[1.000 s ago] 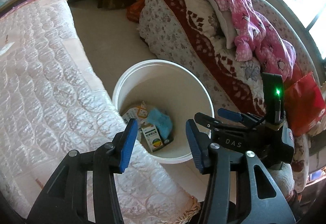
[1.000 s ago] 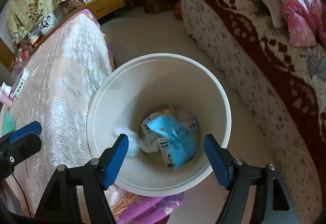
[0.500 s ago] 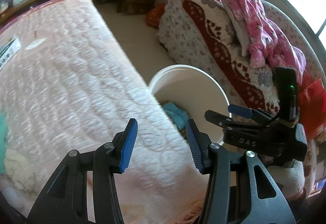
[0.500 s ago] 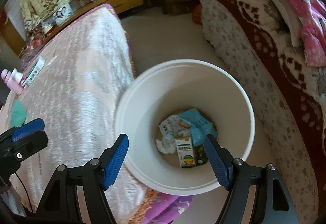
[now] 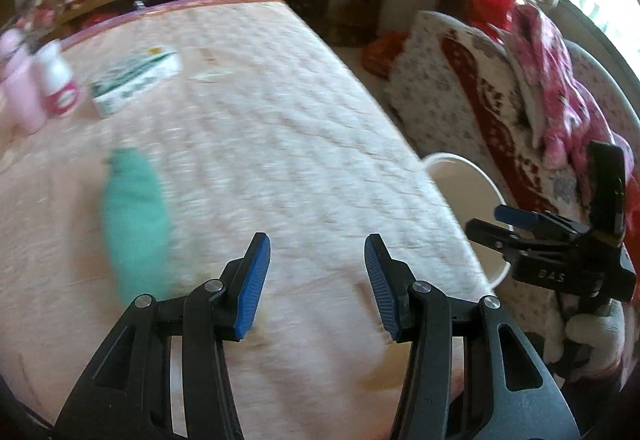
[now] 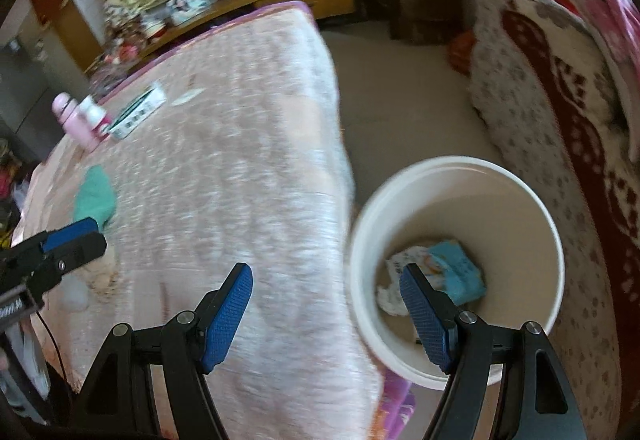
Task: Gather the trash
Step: 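Move both open tools from the bucket back over the bed, then lower right gripper onto the green towel and close on it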
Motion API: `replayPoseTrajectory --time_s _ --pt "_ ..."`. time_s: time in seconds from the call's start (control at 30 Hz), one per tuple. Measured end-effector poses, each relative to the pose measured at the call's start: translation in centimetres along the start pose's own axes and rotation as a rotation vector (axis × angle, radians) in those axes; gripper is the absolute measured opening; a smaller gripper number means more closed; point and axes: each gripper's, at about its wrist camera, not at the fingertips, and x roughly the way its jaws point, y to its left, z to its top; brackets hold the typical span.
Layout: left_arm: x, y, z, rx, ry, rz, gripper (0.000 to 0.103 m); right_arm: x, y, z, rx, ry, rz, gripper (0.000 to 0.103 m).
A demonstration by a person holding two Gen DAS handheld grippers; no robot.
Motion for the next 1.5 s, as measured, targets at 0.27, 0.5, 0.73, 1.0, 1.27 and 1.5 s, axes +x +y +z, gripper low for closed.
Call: replayPoseTrajectory --time_s 0.27,0.5,0.73,1.0,1.27,1.5 --pt "-2.3 7.3 -0.7 -0.083 -0.023 0.088 0.047 1.7 5.8 0.7 -0.079 0.028 0.057 0.074" --pt "-2.2 12.7 0.4 -0.141 -0.036 0.132 0.048 3.5 10.2 2.0 -0.130 0.046 0.086 0.074" --pt "-0.4 15.7 2.7 -0.148 -0.034 0.185 0.052 5.4 14.1 3.9 -0.141 0.043 0.143 0.074" --pt "0.4 18.3 5.0 -0.156 -0.049 0.210 0.052 7.5 18.5 5.8 -0.182 0.057 0.204 0.074" --pt "0.4 20.9 5.7 -0.193 -0.052 0.229 0.052 10.3 22.8 6.3 -0.191 0.108 0.316 0.077" --pt "0.4 21.4 5.9 -0.191 -0.051 0.228 0.052 12.0 24.2 6.1 -0.179 0.147 0.464 0.044"
